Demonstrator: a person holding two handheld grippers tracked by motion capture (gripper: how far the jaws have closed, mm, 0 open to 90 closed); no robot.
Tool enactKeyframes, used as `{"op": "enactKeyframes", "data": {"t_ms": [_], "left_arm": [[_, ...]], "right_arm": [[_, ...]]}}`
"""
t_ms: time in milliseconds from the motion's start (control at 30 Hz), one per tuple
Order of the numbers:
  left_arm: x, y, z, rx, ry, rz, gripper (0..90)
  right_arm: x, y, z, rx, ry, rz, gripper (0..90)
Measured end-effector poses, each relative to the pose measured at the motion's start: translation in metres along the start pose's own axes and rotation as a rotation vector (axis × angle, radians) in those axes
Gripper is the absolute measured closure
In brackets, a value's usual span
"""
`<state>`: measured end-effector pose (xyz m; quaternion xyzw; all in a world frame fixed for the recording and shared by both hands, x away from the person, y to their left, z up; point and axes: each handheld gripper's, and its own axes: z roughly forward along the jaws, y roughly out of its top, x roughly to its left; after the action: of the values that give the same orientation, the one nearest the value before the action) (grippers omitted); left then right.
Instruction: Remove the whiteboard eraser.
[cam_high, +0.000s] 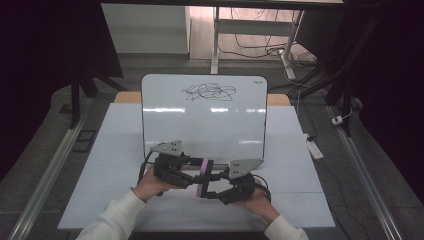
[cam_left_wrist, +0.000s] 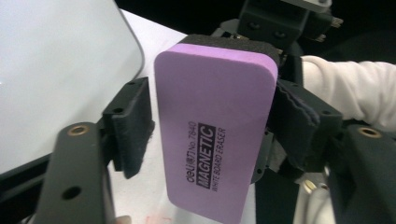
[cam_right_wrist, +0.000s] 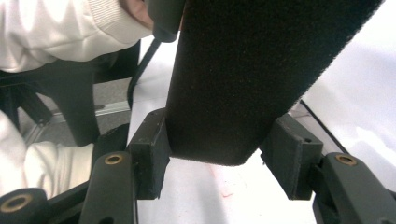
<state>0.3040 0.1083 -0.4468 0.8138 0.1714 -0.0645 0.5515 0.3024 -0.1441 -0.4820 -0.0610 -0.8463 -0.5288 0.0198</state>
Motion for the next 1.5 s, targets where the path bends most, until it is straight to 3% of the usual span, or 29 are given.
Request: {"op": "enactKeyframes", "data": {"t_ms": [400, 667, 833, 1100, 1233, 1500], "left_arm": [[-0.002, 0.0, 0.0, -0.002, 0.041, 0.005, 39.3], [0.0, 0.0, -0.01, -0.027, 0.155, -0.017, 39.9], [-0.001, -0.001, -0.017, -0.025, 0.226, -0.027, 40.0], [0.004, 0.0, -0.027, -0.019, 0.313, -0.062, 40.0], [0.003, 0.003, -0.032, -0.022, 0.353, -0.068, 40.0], [0.001, 0.01, -0.043, -0.032, 0.439, -0.067, 40.0]], "right_arm": [[-0.001, -0.001, 0.002, -0.004, -0.001, 0.022, 40.5], [-0.003, -0.003, -0.005, -0.056, -0.096, 0.089, 28.3], [-0.005, -0.009, -0.023, -0.081, -0.217, 0.116, 27.3], [-0.007, -0.031, -0.072, -0.091, -0.448, 0.172, 28.0], [-0.007, -0.043, -0.092, -0.059, -0.565, 0.177, 28.2], [-0.005, -0.061, -0.115, -0.042, -0.659, 0.212, 28.2]]}}
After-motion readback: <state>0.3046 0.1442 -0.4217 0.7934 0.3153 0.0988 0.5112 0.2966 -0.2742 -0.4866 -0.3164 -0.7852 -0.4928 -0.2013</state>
